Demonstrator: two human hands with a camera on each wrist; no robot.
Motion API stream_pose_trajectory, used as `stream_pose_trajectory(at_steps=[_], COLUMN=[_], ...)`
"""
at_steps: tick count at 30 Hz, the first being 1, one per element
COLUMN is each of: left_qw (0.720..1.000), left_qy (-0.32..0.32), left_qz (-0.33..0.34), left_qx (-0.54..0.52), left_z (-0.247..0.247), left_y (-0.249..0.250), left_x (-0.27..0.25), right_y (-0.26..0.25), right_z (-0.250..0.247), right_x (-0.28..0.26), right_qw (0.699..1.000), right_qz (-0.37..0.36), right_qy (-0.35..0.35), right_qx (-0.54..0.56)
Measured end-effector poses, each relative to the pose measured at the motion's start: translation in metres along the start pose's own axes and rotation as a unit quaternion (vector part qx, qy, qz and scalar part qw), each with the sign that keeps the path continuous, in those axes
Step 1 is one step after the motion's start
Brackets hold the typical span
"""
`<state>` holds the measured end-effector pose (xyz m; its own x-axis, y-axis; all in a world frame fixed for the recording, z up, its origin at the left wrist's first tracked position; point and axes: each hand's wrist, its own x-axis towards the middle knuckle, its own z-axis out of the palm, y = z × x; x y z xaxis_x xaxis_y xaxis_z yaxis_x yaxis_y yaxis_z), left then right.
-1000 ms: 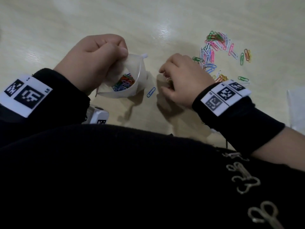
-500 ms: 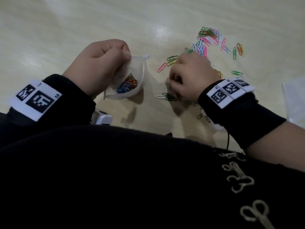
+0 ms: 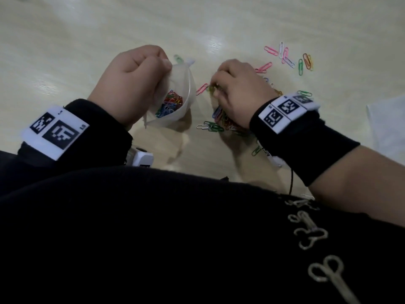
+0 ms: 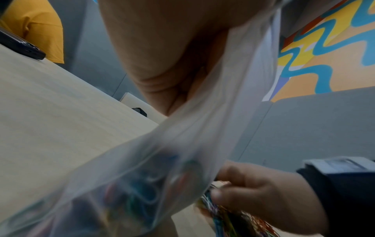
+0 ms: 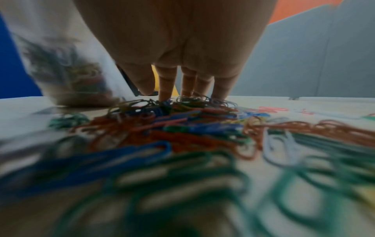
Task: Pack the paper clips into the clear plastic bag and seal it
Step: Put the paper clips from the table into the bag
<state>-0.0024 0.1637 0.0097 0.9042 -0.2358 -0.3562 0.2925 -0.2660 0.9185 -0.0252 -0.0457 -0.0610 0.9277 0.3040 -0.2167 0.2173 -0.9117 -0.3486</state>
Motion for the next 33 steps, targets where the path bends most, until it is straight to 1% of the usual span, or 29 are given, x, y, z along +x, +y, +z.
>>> stream_pose_trajectory(at_steps=[5, 7, 9, 10, 11, 13, 14, 18, 21, 25, 28, 31, 33], left_qw=[1.0, 1.0, 0.999, 0.999, 0.999, 1.0, 1.0, 0.995, 0.989, 0.983, 0.984, 0.987, 0.988], left_qy=[0.008, 0.018, 0.037, 0.042, 0.041, 0.021, 0.003, -0.094, -0.129, -0.155, -0.15, -0.134, -0.129], left_qz=[0.004, 0.007, 0.007, 0.005, 0.005, 0.006, 0.004, -0.027, -0.044, -0.069, -0.082, -0.081, -0.08], left_qx=[-0.014, -0.019, -0.026, -0.029, -0.028, -0.006, 0.009, 0.03, 0.053, 0.064, 0.051, 0.037, 0.028], left_z=[0.0, -0.002, -0.005, -0.008, -0.01, -0.013, -0.013, -0.017, -0.021, -0.032, -0.04, -0.045, -0.048], left_y=[-0.001, -0.001, 0.0, -0.001, -0.001, -0.002, -0.003, -0.006, -0.005, -0.005, -0.007, -0.008, -0.008], left_x=[-0.001, -0.001, -0.002, -0.003, -0.005, -0.012, -0.017, -0.034, -0.044, -0.054, -0.058, -0.058, -0.056], right_y=[0.002, -0.007, -0.018, -0.023, -0.026, -0.023, -0.019, -0.009, -0.015, -0.035, -0.054, -0.071, -0.079], right_z=[-0.001, -0.002, 0.004, 0.008, 0.013, 0.015, 0.012, -0.001, -0.009, -0.007, -0.004, 0.0, 0.003], right_x=[-0.011, -0.006, -0.001, -0.002, -0.003, -0.006, -0.008, -0.006, 0.006, 0.033, 0.056, 0.074, 0.081], right_qw=[0.998, 0.997, 0.991, 0.988, 0.987, 0.988, 0.989, 0.991, 0.995, 0.992, 0.988, 0.98, 0.969], right_qz=[-0.012, -0.048, -0.095, -0.112, -0.12, -0.111, -0.103, -0.071, -0.07, -0.104, -0.133, -0.159, -0.173], right_qy=[-0.016, -0.031, -0.062, -0.069, -0.062, -0.032, -0.028, -0.057, -0.028, -0.048, -0.06, -0.098, -0.144], right_qx=[-0.061, -0.056, -0.067, -0.079, -0.091, -0.1, -0.099, -0.095, -0.068, -0.055, -0.051, -0.068, -0.097])
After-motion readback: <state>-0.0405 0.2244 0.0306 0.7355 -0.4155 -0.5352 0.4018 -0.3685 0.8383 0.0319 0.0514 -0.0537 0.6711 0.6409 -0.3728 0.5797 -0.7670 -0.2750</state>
